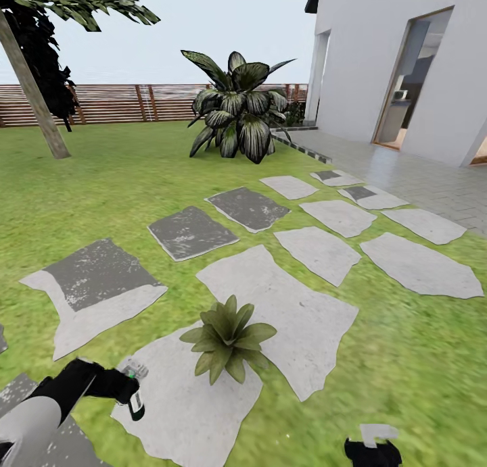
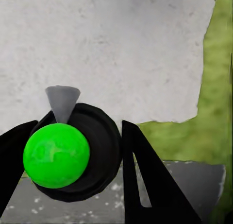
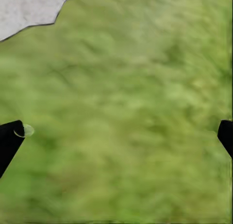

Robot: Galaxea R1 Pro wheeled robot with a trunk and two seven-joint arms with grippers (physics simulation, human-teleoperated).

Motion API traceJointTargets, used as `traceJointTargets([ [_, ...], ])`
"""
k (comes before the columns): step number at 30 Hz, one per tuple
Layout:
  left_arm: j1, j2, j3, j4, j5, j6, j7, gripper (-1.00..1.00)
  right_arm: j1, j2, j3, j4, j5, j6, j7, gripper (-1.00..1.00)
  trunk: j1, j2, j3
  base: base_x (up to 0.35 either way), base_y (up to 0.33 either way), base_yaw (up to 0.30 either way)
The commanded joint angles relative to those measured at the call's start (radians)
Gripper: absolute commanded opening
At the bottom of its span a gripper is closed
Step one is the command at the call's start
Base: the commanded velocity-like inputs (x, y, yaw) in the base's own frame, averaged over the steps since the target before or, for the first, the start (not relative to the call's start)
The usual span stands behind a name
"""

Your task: Pick up the pesticide atomizer in the garden and spray insectifuge to fully cover both potted plants in the garden.

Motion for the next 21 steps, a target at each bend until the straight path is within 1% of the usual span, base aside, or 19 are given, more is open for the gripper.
traceJointTargets([
  [1, 0.000, -0.009, 0.007, -0.016, -0.005, 0.046, -0.006, -1.00, 0.001, -0.001, 0.010, -0.001, -0.018, -0.003, -0.004, 1.00, 0.000, 0.000, -0.001, 0.000, 0.000, 0.000],
  [2, 0.000, -0.019, 0.006, -0.029, -0.006, 0.079, -0.006, -1.00, 0.002, -0.001, 0.011, -0.001, -0.023, -0.003, -0.005, 1.00, 0.000, 0.000, -0.001, 0.000, 0.000, 0.000],
  [5, -0.002, -0.053, 0.000, -0.082, -0.010, 0.212, -0.009, -1.00, 0.003, 0.003, 0.013, -0.003, -0.032, -0.003, -0.006, 1.00, 0.000, 0.000, -0.001, 0.000, 0.000, 0.000],
  [9, -0.001, -0.073, -0.004, -0.169, -0.010, 0.338, -0.014, -1.00, 0.003, 0.007, 0.013, 0.000, -0.032, -0.003, -0.007, 1.00, 0.000, 0.000, -0.001, 0.000, 0.000, 0.000],
  [10, -0.001, -0.085, -0.006, -0.189, -0.011, 0.396, -0.028, -1.00, 0.005, 0.007, 0.012, 0.000, -0.033, -0.003, -0.007, 1.00, 0.000, 0.000, -0.001, 0.000, 0.000, 0.000],
  [11, -0.001, -0.091, -0.013, -0.195, -0.012, 0.439, -0.047, -1.00, 0.007, 0.007, 0.012, 0.001, -0.033, -0.003, -0.008, 1.00, 0.000, 0.000, -0.001, 0.000, 0.000, 0.000],
  [12, -0.001, -0.095, -0.023, -0.199, -0.013, 0.475, -0.068, -1.00, 0.010, 0.008, 0.012, 0.001, -0.034, -0.003, -0.008, 1.00, 0.000, 0.000, -0.001, 0.000, 0.000, 0.000],
  [13, -0.001, -0.097, -0.034, -0.200, -0.014, 0.495, -0.080, -1.00, 0.012, 0.008, 0.012, 0.001, -0.034, -0.003, -0.008, 1.00, 0.000, 0.000, -0.001, 0.000, 0.000, 0.000],
  [14, -0.001, -0.098, -0.049, -0.201, -0.016, 0.510, -0.090, -1.00, 0.014, 0.008, 0.012, 0.001, -0.035, -0.003, -0.008, 1.00, 0.000, 0.000, -0.001, 0.000, 0.000, 0.000],
  [16, -0.001, -0.095, -0.105, -0.202, -0.019, 0.538, -0.115, -1.00, 0.020, 0.008, 0.012, 0.001, -0.036, -0.002, -0.009, 1.00, 0.000, 0.000, -0.001, 0.000, 0.000, 0.000],
  [17, -0.001, -0.095, -0.149, -0.201, -0.020, 0.551, -0.135, -1.00, 0.021, 0.008, 0.012, 0.000, -0.036, -0.002, -0.009, 1.00, 0.000, 0.000, -0.001, 0.000, 0.000, 0.000],
  [18, -0.001, -0.095, -0.181, -0.201, -0.022, 0.559, -0.150, -1.00, 0.022, 0.008, 0.012, 0.000, -0.036, -0.002, -0.009, 1.00, 0.000, 0.000, -0.001, 0.000, 0.000, 0.000],
  [19, -0.001, -0.096, -0.226, -0.201, -0.023, 0.571, -0.172, -1.00, 0.022, 0.008, 0.011, 0.000, -0.037, -0.003, -0.009, 1.00, 0.000, 0.000, -0.001, 0.000, 0.000, -0.019],
  [20, -0.001, -0.098, -0.258, -0.201, -0.024, 0.593, -0.189, -1.00, 0.023, 0.008, 0.011, 0.000, -0.037, -0.003, -0.009, 1.00, 0.000, 0.000, -0.001, 0.000, 0.000, -0.122],
  [21, -0.001, -0.099, -0.278, -0.202, -0.024, 0.631, -0.198, -1.00, 0.023, 0.008, 0.011, 0.000, -0.038, -0.003, -0.009, 1.00, 0.000, 0.000, -0.001, 0.000, 0.000, -0.203],
])
